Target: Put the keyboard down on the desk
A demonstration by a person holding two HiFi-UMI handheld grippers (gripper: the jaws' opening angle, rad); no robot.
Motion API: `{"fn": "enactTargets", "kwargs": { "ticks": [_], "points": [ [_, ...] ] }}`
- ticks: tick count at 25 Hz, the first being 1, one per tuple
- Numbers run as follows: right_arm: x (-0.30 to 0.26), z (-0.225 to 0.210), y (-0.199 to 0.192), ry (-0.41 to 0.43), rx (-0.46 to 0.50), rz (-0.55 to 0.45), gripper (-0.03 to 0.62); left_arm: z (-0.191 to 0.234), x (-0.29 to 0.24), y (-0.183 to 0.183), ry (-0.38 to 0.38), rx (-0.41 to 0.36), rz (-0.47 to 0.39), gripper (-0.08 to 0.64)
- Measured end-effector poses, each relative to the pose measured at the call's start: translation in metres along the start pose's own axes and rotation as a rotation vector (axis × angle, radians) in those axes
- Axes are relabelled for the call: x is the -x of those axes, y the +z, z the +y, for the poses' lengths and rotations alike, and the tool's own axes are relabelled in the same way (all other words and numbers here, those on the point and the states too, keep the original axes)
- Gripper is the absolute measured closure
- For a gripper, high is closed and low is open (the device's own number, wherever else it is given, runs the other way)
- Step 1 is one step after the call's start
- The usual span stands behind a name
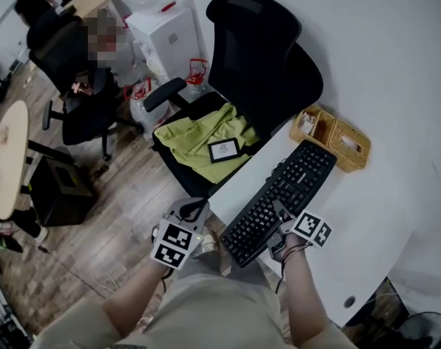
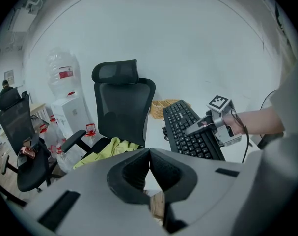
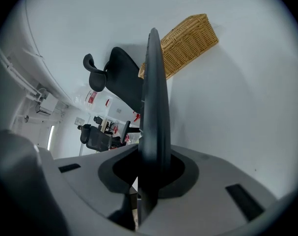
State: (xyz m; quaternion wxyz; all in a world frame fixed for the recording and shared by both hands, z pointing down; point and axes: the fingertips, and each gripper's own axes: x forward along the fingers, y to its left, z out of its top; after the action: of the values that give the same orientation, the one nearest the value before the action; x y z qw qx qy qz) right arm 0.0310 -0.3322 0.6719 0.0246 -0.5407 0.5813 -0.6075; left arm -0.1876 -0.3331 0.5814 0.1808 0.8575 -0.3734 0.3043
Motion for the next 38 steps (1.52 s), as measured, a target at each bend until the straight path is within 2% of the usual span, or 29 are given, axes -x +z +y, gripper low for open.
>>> {"fn": "enactTargets", "kwargs": {
  "ticks": [4, 11, 15, 19, 21, 25, 34, 38],
  "points": [
    [-0.015, 0.0, 0.002, 0.009, -0.05, -0.005, 0.502, 0.01, -0.009, 0.0, 0.002, 0.003, 0.011, 0.537],
    [-0.029, 0.0, 0.003, 0.058, -0.071, -0.024, 0.494, 0.012, -0.021, -0.007, -0.002, 0.014, 0.042, 0.537],
    [-0.036, -0.015, -0.003, 0.055, -0.154, -0.037, 0.417, 0.012, -0.025, -0.013, -0.006, 0.018, 0.06, 0.537],
    [-0.037, -0.03, -0.006, 0.058, -0.2, -0.059, 0.377, 0.01, -0.028, -0.018, -0.013, 0.019, 0.074, 0.537],
    [-0.037, -0.037, -0.006, 0.03, -0.199, -0.06, 0.345, 0.009, -0.029, -0.021, -0.015, 0.019, 0.081, 0.537],
    [-0.036, -0.043, -0.005, -0.051, -0.169, -0.042, 0.337, 0.006, -0.03, -0.026, -0.017, 0.013, 0.094, 0.537],
    [-0.033, -0.047, -0.014, -0.237, -0.077, 0.09, 0.227, 0.002, -0.023, -0.036, -0.008, 0.012, 0.105, 0.537],
    [-0.015, -0.063, -0.021, -0.35, -0.021, 0.132, 0.207, -0.004, -0.018, -0.037, -0.019, 0.0, 0.108, 0.537]
  ]
}}
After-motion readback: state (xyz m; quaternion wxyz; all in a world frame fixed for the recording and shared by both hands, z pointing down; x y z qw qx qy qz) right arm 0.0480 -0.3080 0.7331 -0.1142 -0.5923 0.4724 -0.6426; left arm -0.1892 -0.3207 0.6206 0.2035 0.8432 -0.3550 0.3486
